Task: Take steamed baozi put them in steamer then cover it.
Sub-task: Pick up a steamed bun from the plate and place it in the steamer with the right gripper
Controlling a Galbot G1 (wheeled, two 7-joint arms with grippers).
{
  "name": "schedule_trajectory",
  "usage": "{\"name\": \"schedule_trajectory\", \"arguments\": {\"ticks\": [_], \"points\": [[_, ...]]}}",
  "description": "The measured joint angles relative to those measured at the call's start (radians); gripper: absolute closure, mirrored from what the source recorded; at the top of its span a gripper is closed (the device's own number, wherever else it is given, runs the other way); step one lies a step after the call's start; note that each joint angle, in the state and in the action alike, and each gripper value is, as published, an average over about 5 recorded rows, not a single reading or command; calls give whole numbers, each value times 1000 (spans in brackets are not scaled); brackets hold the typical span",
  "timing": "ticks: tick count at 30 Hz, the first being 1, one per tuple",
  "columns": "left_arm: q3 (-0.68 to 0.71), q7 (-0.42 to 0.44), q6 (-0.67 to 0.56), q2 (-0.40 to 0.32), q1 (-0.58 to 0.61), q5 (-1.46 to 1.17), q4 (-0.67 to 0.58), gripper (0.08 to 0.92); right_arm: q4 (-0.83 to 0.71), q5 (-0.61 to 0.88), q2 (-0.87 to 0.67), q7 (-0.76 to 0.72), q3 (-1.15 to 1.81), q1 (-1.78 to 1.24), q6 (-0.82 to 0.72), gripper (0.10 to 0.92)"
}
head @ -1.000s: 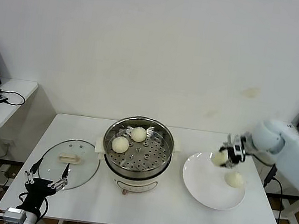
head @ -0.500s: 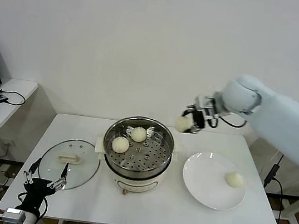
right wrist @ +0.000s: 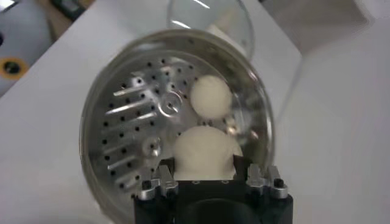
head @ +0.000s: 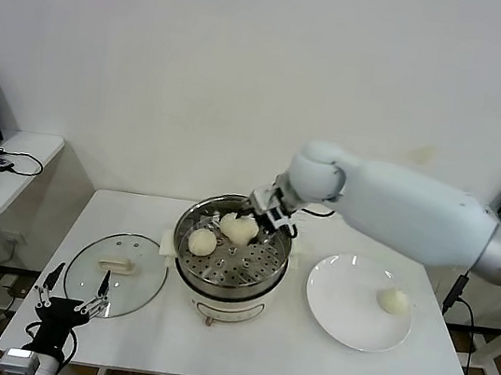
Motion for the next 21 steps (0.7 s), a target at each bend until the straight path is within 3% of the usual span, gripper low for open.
{"name": "schedule_trajectory", "arguments": {"ticks": [11,21], "points": [[-8,-3,-8,-7,4,-2,-3,177,-10,-146,56,4,-49,-16,179,406],[-5,-4,-12,-10,7,-1,-2,177,0,-190,65,-27,-76,-11,273,403]]}}
